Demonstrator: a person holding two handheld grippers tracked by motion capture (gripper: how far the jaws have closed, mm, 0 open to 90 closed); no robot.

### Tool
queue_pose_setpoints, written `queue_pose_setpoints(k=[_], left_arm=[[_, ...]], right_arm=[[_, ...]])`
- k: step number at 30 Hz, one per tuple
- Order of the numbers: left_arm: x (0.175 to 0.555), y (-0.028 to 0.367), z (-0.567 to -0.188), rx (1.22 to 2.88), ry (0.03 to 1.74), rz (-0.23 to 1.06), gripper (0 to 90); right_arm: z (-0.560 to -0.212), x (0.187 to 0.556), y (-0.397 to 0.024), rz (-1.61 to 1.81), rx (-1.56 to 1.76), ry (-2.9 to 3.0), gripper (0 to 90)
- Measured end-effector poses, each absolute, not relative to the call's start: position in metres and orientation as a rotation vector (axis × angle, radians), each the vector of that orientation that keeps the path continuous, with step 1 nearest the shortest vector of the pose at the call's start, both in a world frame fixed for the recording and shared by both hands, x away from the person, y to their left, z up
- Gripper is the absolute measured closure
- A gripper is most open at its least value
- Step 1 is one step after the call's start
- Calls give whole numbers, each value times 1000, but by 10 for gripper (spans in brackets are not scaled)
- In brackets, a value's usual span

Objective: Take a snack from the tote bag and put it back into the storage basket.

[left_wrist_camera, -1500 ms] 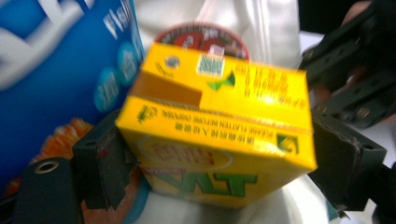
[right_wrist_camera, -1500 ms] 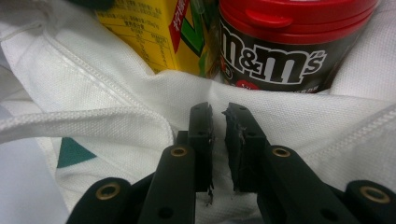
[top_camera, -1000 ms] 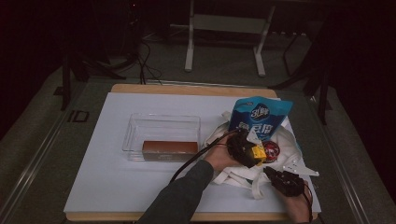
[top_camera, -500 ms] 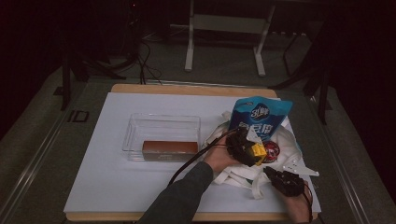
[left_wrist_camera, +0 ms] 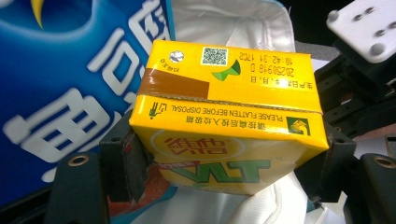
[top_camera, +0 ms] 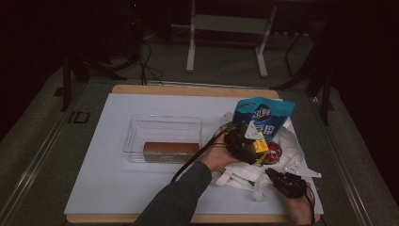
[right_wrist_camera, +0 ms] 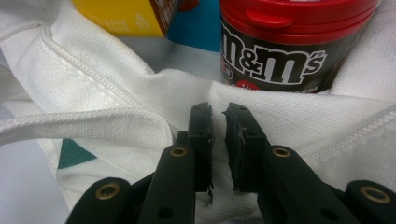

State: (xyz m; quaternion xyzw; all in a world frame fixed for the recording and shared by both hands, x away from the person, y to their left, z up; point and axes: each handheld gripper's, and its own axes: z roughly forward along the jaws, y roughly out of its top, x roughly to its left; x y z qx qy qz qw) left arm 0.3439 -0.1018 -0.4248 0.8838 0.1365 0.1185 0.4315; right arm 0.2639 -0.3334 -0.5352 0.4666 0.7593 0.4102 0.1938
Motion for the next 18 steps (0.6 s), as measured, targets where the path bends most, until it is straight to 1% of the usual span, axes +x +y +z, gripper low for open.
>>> queue_pose_setpoints(k=[10,18], left_arm=[[341,-91,-409,2175,365,303,288],[336,-81,-400,2186,364,326,288]], right_arm=[[-535,264,-333,1148,1307,2130,803],[-535,264,-333,1148,1308,2129,803]])
